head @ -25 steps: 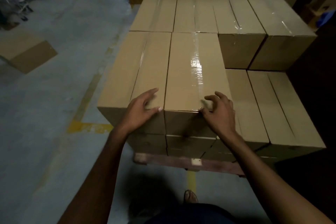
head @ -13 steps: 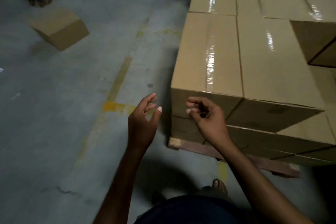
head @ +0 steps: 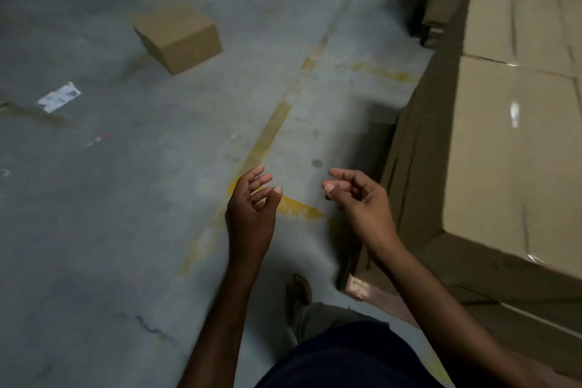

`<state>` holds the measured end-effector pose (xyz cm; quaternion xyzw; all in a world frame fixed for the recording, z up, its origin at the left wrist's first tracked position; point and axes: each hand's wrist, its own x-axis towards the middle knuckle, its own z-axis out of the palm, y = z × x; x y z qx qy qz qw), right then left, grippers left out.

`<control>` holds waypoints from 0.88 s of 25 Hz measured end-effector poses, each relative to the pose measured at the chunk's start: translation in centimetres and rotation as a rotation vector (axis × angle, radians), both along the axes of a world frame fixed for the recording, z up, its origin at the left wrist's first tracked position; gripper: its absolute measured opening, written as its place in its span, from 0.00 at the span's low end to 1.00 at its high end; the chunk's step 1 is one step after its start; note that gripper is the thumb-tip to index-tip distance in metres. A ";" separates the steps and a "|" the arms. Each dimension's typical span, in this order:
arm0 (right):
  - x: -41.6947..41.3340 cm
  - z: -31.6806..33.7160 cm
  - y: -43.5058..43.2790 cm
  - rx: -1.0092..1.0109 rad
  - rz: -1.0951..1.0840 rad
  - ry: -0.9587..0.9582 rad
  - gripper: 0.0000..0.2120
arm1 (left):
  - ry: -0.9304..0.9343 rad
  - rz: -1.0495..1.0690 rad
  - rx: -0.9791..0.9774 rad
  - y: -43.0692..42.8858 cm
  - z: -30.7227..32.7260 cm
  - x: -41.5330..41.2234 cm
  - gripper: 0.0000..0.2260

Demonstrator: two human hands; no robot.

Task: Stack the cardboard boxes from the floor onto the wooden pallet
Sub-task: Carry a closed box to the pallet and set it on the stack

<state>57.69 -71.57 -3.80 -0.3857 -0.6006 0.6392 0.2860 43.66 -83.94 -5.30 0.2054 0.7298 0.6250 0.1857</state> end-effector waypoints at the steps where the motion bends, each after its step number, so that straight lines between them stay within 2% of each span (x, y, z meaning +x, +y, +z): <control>1: -2.6 -0.3 0.9 0.002 0.020 -0.011 0.12 | -0.010 0.013 -0.007 0.7 -0.1 -2.3 0.19; 4: -10.4 -0.4 3.7 -0.027 0.063 -0.027 0.12 | -0.060 0.081 0.008 2.5 0.7 -9.1 0.19; 12: -30.6 -0.1 8.6 -0.059 0.125 -0.039 0.09 | -0.032 0.196 0.034 5.3 2.2 -26.9 0.20; 18: -49.6 -1.7 8.4 -0.068 0.125 -0.040 0.09 | -0.006 0.185 0.033 5.9 1.0 -46.1 0.20; 22: -61.3 0.3 7.9 -0.074 0.136 -0.008 0.09 | 0.025 0.169 0.047 6.1 2.8 -59.0 0.18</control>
